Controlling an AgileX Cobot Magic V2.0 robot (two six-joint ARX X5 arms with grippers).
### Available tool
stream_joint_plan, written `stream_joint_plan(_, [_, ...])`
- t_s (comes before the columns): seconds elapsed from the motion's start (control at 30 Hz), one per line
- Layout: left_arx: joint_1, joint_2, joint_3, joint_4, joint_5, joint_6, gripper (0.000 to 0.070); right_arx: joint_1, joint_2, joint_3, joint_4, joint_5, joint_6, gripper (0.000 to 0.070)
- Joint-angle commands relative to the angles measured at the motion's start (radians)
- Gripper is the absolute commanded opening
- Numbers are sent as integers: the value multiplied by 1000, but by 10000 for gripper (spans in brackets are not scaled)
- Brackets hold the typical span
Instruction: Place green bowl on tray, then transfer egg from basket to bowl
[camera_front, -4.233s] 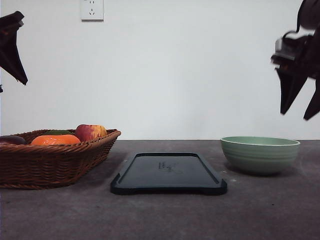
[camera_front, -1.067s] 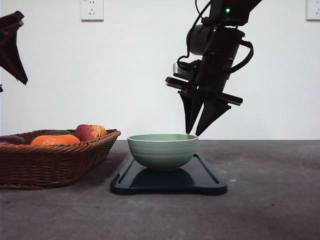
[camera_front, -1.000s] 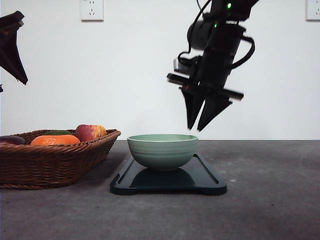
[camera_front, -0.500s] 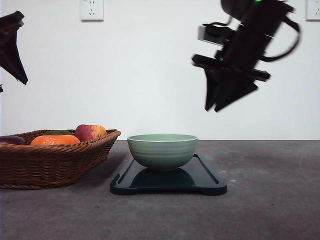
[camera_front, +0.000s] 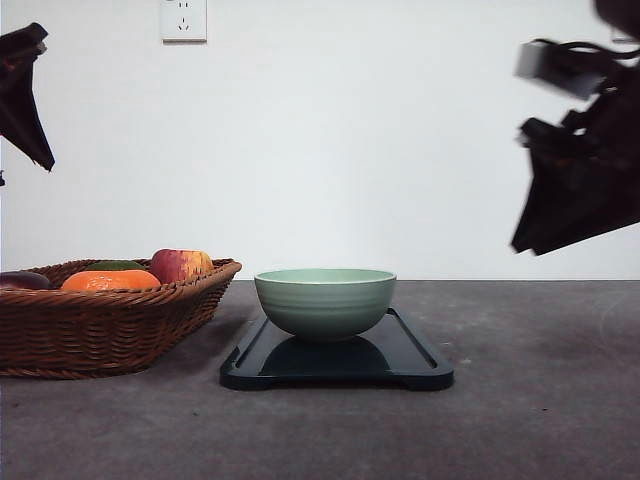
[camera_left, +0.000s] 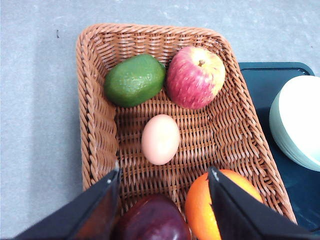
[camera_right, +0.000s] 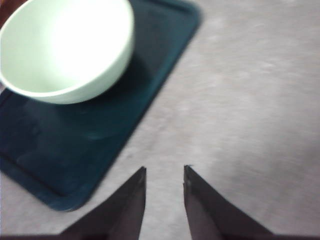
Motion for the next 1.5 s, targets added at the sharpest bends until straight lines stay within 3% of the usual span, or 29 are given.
stream_joint_plan(0.0, [-1, 6, 21, 6, 2, 13, 351, -19, -29, -29, 40, -4, -2, 143])
stream_joint_plan(0.13, [-7, 6, 21, 5, 2, -25, 351, -69, -99, -100, 99, 24, 39, 143])
stream_joint_plan(0.37, [-77, 7, 21, 7, -9, -50, 350, -92, -113, -116, 94, 40, 55, 143])
stream_joint_plan(0.6, [-167, 54, 53, -11, -165, -60, 349, -92, -113, -116, 95, 39, 55, 143])
stream_joint_plan(0.97, [-203, 370, 325, -221, -192, -54, 356, -92, -113, -116, 97, 36, 55, 143])
stream_joint_plan(1.07, [-203, 456, 405, -254, -210, -51, 411, -92, -113, -116, 99, 36, 55, 143])
stream_joint_plan(1.47, [-201, 656, 525, -274, -270, 113, 429, -92, -113, -116, 108, 37, 55, 143])
